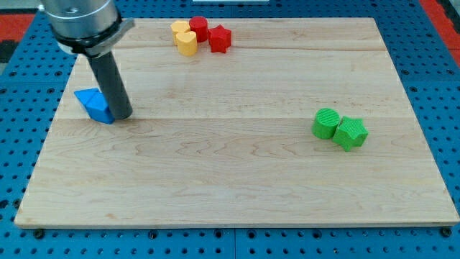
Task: Push the green star and the green circle to the center
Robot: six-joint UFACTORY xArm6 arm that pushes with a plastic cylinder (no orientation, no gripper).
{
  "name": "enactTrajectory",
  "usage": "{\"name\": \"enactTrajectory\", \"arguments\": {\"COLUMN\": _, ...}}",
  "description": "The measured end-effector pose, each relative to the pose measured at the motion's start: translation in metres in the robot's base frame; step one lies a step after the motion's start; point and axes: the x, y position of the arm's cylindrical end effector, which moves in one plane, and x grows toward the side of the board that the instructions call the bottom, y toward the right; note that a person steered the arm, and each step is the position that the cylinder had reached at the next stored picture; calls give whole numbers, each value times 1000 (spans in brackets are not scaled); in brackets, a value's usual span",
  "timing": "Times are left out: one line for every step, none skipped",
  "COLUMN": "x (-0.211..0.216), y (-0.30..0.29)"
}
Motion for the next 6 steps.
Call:
{"name": "enactTrajectory", "arguments": {"x": -1, "y": 37}}
{"name": "enactTrajectory", "arguments": {"x": -60, "y": 140}}
{"name": "enactTrajectory", "arguments": {"x": -93, "y": 267}}
{"name": "enactTrajectory", "arguments": {"x": -45, "y": 388}}
{"name": "enactTrajectory", "arguments": {"x": 49, "y": 442}}
{"name": "enactTrajectory", "arguments": {"x": 61, "y": 486}}
